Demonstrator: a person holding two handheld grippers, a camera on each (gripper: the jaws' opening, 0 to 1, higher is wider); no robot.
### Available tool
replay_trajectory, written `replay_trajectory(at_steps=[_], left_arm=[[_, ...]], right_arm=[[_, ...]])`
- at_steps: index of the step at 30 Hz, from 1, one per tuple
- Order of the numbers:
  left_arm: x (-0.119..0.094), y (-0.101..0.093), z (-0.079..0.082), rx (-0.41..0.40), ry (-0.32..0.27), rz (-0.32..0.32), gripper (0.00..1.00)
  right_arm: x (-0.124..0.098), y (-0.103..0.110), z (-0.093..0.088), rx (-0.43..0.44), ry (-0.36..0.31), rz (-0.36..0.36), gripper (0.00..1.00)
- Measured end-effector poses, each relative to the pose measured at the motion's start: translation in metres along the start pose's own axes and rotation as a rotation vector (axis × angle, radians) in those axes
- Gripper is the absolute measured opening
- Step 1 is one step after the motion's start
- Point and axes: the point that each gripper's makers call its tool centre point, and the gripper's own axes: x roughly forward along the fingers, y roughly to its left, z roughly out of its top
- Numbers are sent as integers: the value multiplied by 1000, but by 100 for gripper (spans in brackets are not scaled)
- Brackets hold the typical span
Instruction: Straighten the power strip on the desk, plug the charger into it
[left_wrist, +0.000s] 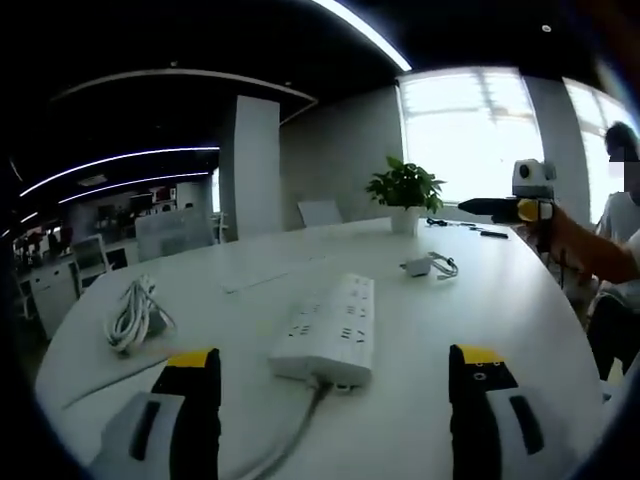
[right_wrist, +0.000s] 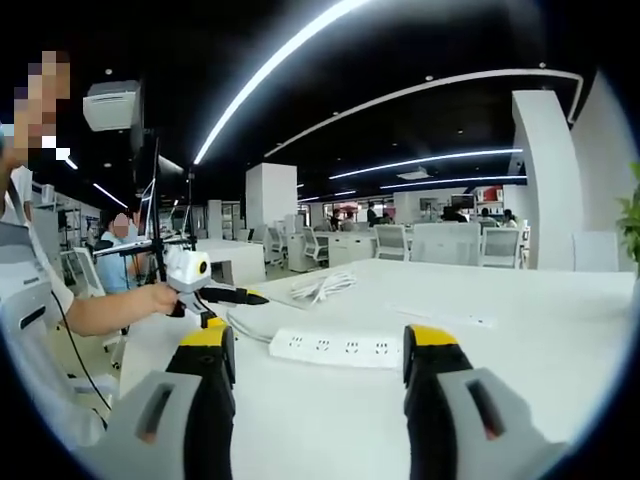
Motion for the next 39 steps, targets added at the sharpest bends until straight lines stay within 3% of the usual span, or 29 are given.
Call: replay_trajectory(at_steps=[20, 39], left_arm=[[27, 12, -16, -15, 22, 10, 94], [35, 15, -25, -1, 30, -1, 95]], right_arm=[[6, -10, -9, -13, 22, 0, 68], [35, -33, -20, -24, 60, 4, 68]])
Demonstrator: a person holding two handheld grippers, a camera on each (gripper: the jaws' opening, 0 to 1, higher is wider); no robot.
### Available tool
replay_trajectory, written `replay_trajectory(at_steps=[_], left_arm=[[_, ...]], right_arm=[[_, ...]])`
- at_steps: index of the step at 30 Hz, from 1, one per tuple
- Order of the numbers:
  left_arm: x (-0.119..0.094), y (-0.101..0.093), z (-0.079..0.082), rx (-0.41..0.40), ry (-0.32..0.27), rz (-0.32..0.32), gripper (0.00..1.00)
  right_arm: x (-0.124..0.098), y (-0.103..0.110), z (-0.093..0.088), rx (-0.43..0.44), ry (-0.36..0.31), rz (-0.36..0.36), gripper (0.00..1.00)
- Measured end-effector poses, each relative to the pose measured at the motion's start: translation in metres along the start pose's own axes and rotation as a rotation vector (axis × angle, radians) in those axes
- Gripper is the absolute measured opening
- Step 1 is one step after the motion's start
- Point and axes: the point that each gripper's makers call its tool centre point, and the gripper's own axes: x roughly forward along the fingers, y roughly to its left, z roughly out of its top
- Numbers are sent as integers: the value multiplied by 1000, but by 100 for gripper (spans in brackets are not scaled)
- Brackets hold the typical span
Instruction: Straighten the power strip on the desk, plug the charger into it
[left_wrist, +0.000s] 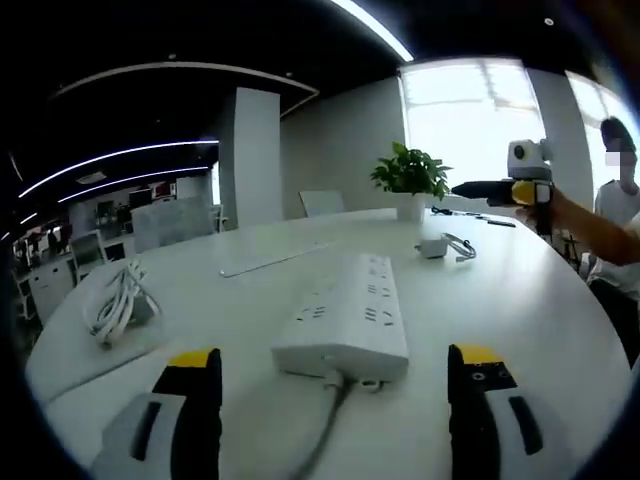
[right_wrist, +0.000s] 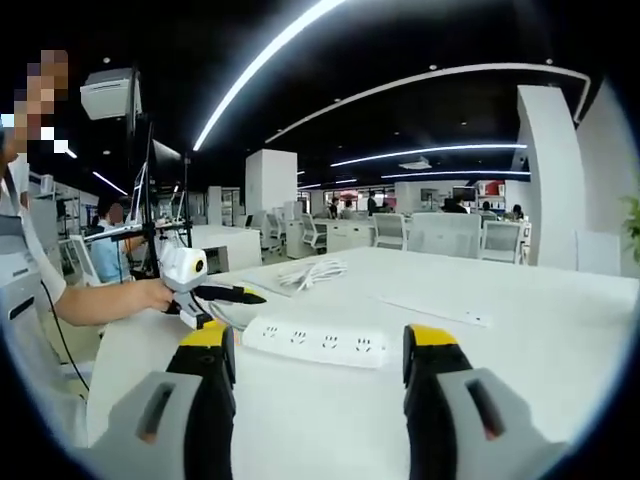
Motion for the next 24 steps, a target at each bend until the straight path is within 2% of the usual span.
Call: replay_trajectory(at_steps=[11, 14, 24], left_arm=[[6, -2, -5, 1, -1, -10, 95], [7, -2, -6, 36, 3, -6, 95], [9, 0, -5, 31, -9, -8, 95]], right_arm=[[18, -11, 4, -34, 35, 3, 68], [24, -11, 4, -43, 50, 12, 68], [52, -9, 7, -62, 54, 56, 68]])
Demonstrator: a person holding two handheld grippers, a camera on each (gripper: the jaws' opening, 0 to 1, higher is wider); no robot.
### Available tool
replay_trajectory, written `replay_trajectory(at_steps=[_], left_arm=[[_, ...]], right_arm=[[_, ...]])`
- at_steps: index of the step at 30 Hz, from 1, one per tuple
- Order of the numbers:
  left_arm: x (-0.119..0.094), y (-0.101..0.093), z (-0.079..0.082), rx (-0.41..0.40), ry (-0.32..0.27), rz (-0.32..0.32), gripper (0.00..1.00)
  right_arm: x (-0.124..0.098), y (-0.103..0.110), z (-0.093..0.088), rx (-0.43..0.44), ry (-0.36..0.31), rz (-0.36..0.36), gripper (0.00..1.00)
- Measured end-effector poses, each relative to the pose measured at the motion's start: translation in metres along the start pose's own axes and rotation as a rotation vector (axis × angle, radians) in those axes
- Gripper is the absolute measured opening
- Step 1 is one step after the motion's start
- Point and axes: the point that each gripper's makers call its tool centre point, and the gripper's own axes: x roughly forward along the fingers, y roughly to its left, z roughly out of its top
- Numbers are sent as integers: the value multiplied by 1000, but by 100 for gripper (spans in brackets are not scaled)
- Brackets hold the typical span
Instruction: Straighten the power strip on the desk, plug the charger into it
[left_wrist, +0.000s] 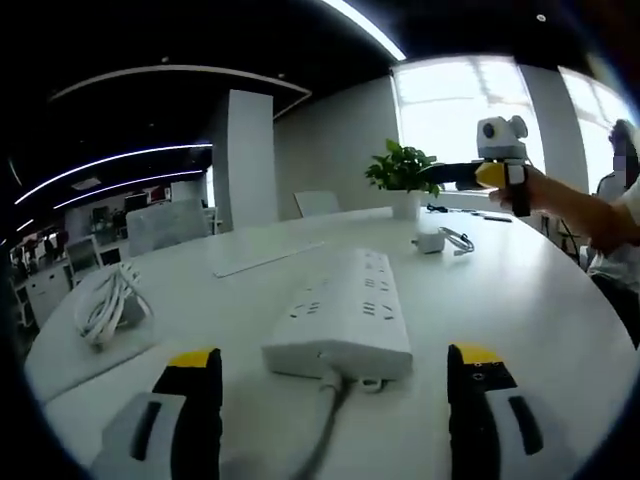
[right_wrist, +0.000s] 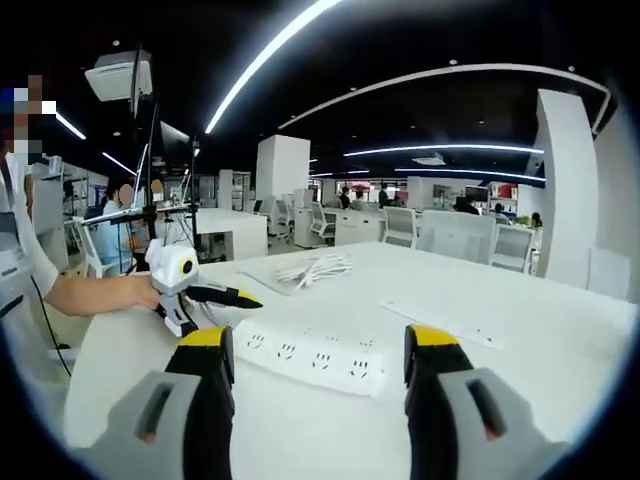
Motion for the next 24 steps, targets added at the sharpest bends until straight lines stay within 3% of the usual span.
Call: replay_trajectory(at_steps=[13, 17, 20, 24], left_arm=[[6, -3, 11, 27, -49, -6, 94], [6, -5, 11, 23, -51, -18, 95], [7, -6, 10, 32, -47, -18, 95], [9, -9, 7, 46, -37, -21, 95]], right_arm=[[30, -10, -6, -44, 41, 46, 69], [42, -11, -10, -28, 38, 88, 69], [49, -14, -15, -61, 56, 101, 69], [58, -7, -18, -93, 55, 170, 71]])
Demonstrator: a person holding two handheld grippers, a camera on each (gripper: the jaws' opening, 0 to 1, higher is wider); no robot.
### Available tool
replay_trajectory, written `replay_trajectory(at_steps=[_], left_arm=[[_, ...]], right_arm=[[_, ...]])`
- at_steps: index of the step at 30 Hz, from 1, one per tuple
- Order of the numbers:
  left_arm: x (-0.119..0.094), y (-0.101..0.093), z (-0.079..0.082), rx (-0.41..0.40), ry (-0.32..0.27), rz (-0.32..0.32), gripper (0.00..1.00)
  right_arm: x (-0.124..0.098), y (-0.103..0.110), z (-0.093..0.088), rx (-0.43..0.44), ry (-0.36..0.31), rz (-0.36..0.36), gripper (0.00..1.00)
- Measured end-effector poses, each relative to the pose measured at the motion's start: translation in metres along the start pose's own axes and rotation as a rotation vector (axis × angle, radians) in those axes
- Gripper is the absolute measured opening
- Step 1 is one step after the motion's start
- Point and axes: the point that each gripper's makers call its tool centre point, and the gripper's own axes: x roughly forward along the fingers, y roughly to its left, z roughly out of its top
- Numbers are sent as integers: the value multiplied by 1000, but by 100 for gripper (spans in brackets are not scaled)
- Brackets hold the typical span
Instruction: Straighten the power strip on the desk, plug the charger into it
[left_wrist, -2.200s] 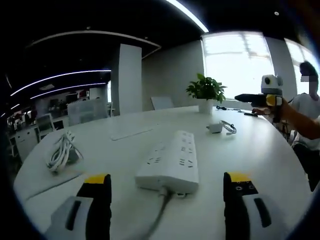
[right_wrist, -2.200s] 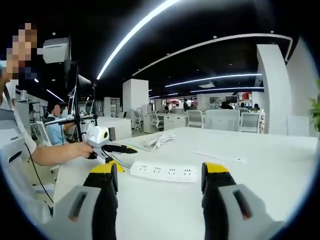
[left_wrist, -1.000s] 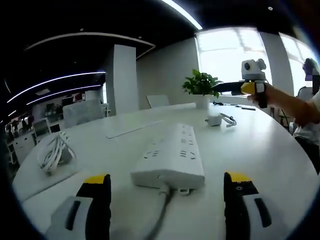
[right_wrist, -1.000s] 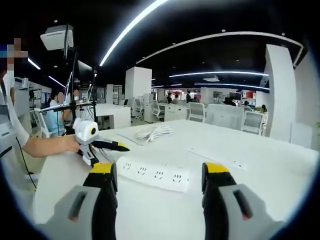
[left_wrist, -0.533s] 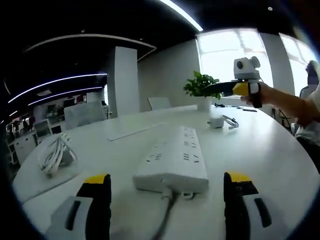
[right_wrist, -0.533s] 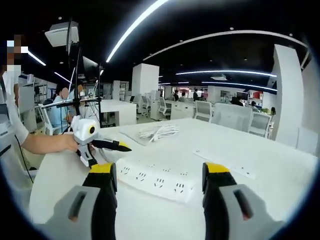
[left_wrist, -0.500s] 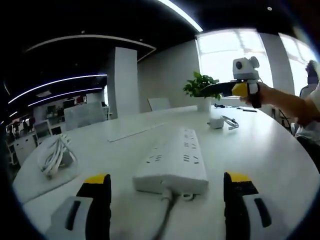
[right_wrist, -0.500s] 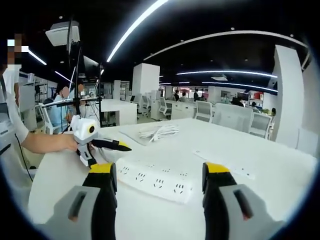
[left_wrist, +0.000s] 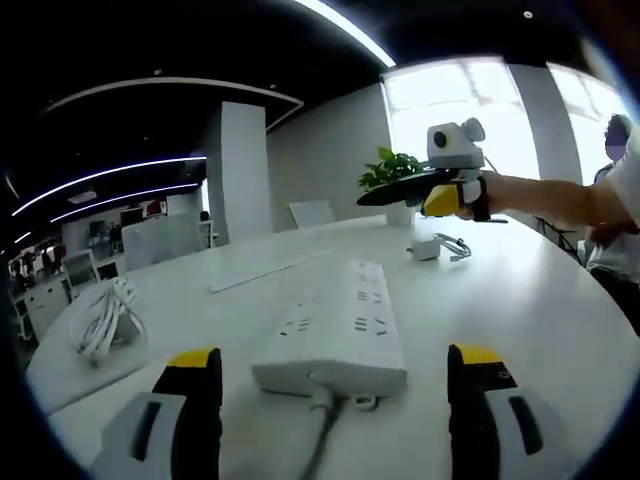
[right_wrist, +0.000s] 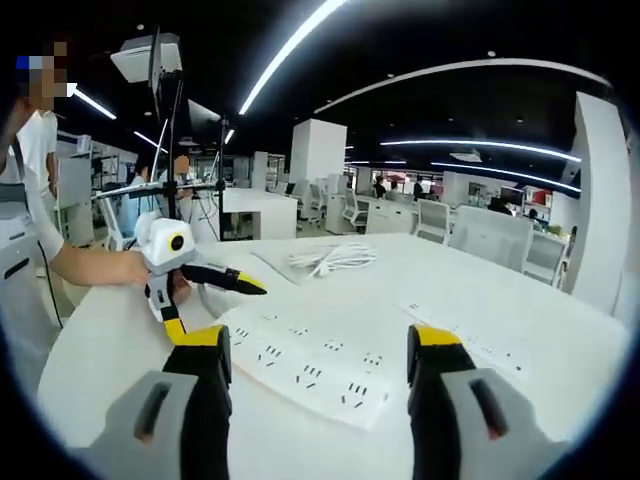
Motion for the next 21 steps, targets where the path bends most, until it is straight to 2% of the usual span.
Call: replay_trajectory(at_steps=[8, 10, 13, 15, 21], left_arm=[[2, -1, -4, 41, 17, 5, 95], [4, 1, -4, 25, 18, 15, 95], [5, 2, -6, 17, 25, 29, 95], [5, 0, -7, 17, 28, 25, 95], [7, 1, -8, 15, 26, 26, 95]], right_arm=[[17, -3, -13, -11, 13, 68, 76], [18, 9, -5, 33, -53, 167, 76], [17, 9, -4, 14, -64, 214, 76], [18, 7, -2, -29, -78, 219, 77], [20, -4, -4, -68, -71, 250, 76]])
